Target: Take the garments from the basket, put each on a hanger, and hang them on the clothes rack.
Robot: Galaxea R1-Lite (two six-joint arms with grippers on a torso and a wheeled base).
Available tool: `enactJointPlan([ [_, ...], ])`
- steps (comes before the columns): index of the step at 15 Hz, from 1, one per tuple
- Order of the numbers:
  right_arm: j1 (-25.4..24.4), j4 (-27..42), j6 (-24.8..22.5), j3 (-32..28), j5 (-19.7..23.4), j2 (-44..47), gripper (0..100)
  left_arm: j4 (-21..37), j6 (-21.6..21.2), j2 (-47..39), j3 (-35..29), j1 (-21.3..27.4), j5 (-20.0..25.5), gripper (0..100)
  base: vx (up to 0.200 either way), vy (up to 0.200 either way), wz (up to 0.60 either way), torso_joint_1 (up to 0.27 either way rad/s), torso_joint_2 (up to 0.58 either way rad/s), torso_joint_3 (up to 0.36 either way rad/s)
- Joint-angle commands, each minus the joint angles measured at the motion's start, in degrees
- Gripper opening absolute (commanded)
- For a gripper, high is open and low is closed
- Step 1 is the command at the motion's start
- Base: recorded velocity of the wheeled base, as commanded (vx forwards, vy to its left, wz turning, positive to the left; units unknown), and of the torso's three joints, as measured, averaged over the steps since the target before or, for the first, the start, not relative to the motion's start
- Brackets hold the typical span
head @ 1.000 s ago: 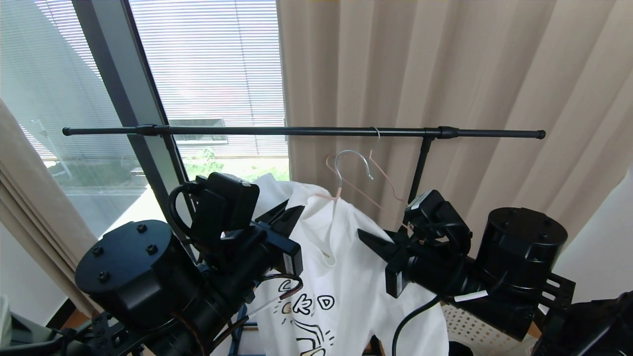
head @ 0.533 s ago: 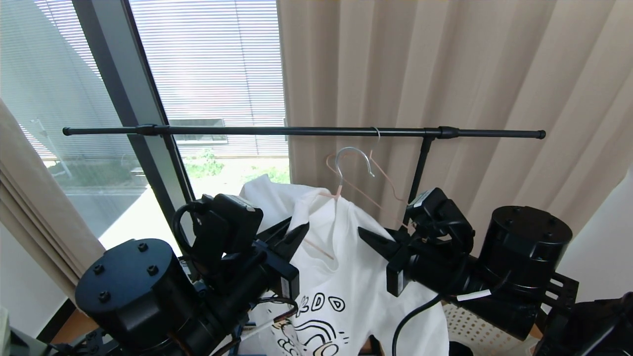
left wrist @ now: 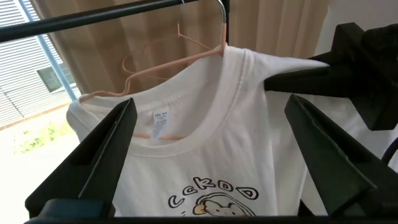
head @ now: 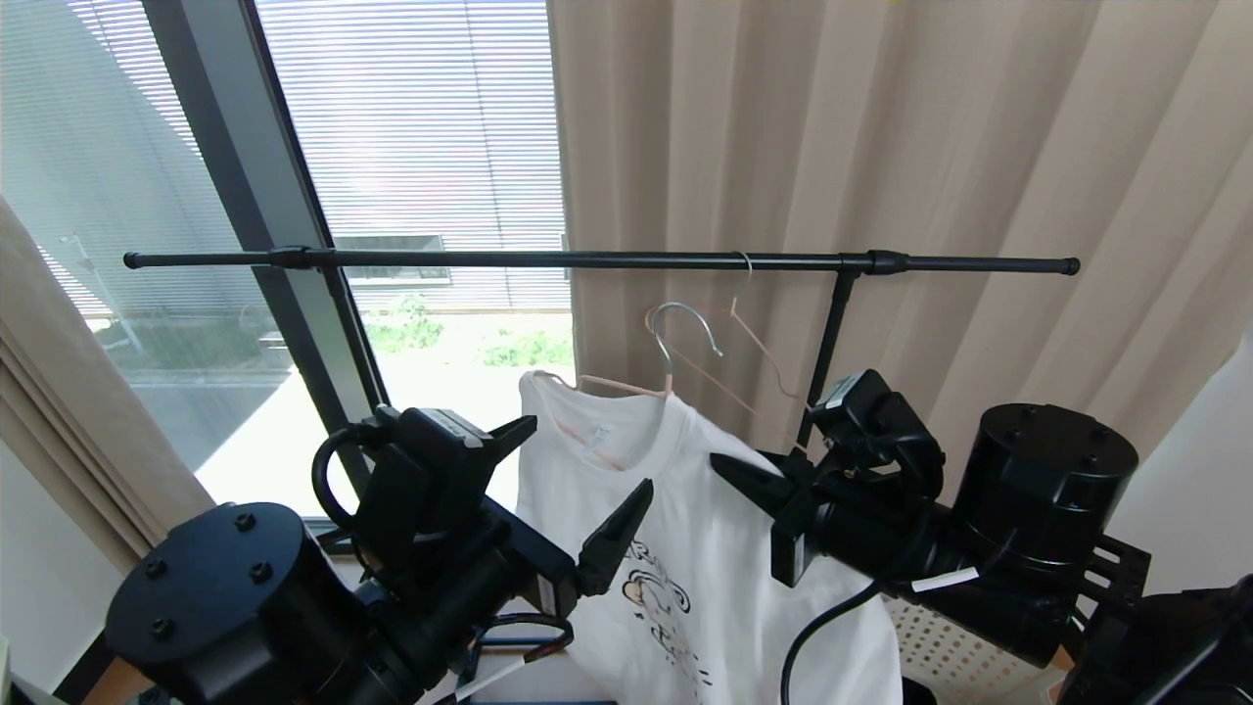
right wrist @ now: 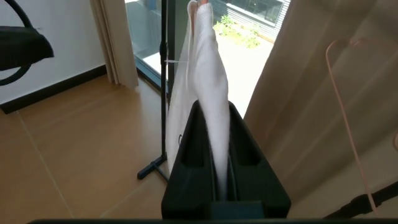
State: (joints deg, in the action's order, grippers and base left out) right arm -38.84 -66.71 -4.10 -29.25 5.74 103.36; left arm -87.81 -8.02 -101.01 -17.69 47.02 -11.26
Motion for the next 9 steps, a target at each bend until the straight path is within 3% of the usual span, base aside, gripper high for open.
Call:
enactJointPlan([
  [1, 0.61, -0.09, -0.03, -0.02, 0.06, -0.18, 0, -0.35, -0.06, 0.90, 0.73, -0.79, -0.16, 100, 0.000, 0.000, 0.00, 0.000, 0.00, 0.000],
  [3, 1.05, -0.09, 0.05, 0.07, 0.41, -0.53, 0, -0.08, -0.94, 2.05, 0.73, -3.51, -0.34, 100, 0.000, 0.000, 0.00, 0.000, 0.00, 0.000],
  [9, 4.12, -0.09, 0.05, 1.38, 7.09, -2.82, 0, 4.84, -0.94, 5.56, 2.75, -13.44, 1.33, 100, 0.000, 0.000, 0.00, 0.000, 0.00, 0.000],
])
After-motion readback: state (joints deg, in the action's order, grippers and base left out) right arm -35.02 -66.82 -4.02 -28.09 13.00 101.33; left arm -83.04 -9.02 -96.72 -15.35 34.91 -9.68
